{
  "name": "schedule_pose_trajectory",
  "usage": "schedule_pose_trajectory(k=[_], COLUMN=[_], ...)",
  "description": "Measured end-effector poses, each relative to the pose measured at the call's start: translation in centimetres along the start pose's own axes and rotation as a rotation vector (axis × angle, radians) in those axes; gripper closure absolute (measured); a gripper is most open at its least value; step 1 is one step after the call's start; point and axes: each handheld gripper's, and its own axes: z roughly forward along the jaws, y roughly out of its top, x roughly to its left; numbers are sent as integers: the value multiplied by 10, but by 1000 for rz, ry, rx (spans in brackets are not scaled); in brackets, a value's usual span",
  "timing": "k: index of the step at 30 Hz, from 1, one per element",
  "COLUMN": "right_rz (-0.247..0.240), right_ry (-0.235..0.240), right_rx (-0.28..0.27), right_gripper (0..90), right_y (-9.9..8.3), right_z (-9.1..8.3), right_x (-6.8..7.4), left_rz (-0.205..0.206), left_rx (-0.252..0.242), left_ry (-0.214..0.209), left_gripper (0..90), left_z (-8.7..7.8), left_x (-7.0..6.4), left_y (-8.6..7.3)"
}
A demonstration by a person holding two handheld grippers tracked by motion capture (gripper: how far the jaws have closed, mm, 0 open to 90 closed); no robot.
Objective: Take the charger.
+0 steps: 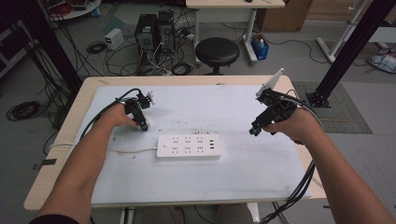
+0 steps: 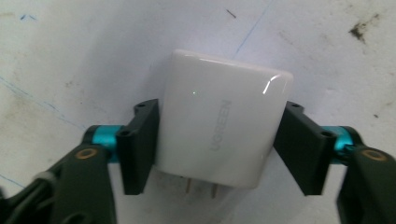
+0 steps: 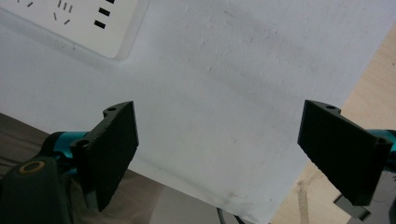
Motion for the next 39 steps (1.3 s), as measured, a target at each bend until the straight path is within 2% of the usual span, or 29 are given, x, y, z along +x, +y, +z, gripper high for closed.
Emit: schedule_pose_trajectory(k=[3,6,9,15,17,28,30,34,39], right_rz=[3,2,2,7,8,30,35,37,31], right_ry=[1,0,-1,5,7,25,26,27,30], right_rx=[4,2,4,7,7,9,7,8,4], right_gripper=[118,118,118,118,118,118,118,118,118], right_y=[-1,-1,-1,0,0,-1,-1,-4,-7], right_z=[1,2,2,2,2,-1,-2,-3,-5], right_x=[-1,-3,-3,-2,-3,-6,-6,-5,-2], left_rz=[3,-8,1,-33,-42,-57,-49,-67,-66], left_rx=[5,0,18,18,13,-1,13,-5,-13], left_ry=[1,5,12,0,10,10,32,15,9], left_gripper=[421,422,424,425,425,425,425,425,425], left_z=[-1,0,-1,-9,-15,-59,-70,-92,-121], left_x=[-1,-3,-3,-6,-8,-30,-37,-50,-70], left_y=[0,0,1,1,-1,-15,-17,-22,-27])
